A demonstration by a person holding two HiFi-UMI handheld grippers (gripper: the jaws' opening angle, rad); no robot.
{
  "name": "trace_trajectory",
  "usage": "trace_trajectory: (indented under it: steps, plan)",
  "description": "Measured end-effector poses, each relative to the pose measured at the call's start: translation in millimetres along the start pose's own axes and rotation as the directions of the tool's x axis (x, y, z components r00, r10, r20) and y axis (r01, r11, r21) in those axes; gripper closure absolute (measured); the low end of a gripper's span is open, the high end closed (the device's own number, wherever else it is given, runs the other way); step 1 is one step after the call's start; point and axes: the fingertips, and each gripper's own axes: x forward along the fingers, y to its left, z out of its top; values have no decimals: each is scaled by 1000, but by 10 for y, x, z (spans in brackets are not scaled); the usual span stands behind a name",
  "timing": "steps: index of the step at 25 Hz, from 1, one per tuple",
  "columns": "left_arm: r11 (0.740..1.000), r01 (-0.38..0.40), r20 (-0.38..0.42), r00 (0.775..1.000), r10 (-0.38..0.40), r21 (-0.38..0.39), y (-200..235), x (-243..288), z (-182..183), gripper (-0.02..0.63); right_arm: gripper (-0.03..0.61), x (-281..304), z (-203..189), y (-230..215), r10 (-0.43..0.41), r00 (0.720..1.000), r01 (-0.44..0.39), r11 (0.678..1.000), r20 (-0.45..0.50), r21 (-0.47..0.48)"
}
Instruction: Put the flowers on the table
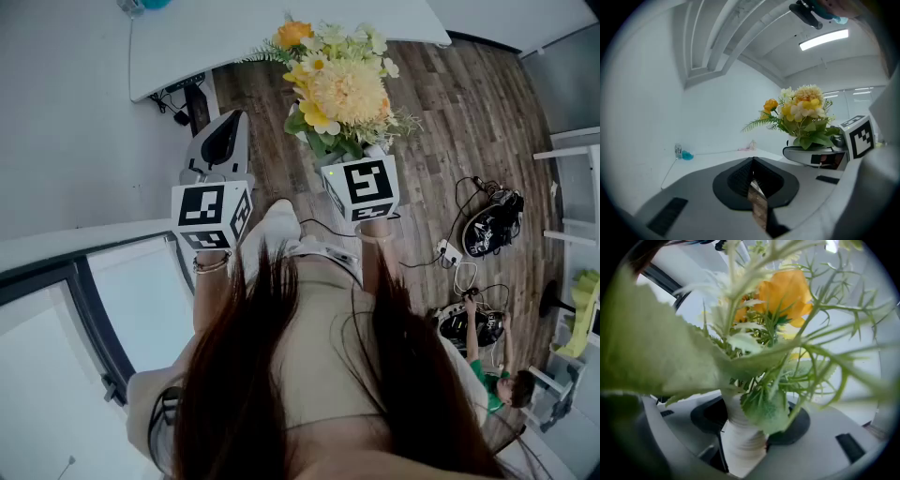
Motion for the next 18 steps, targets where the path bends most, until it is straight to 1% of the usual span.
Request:
trace_trajectory:
  steps: [7, 11, 15, 18]
  plan:
    - [1000, 9, 12, 1000, -9, -5, 45, 30, -44, 611, 321, 37, 11, 16, 0, 999, 0, 1000, 32, 8]
    - [1000, 16, 18, 1000, -16, -2, 55, 77, -48, 611, 321, 80, 2, 1, -1, 999, 1, 1000, 33, 2]
    - [1000, 26, 20, 999, -26, -7, 211, 202, 12, 611, 319, 283, 41, -44, -10, 1000, 10, 1000, 29, 7]
    - [999, 43, 13, 999, -43, -13, 398, 309, 64, 611, 319, 515, 79, -35, -21, 1000, 21, 1000, 12, -7]
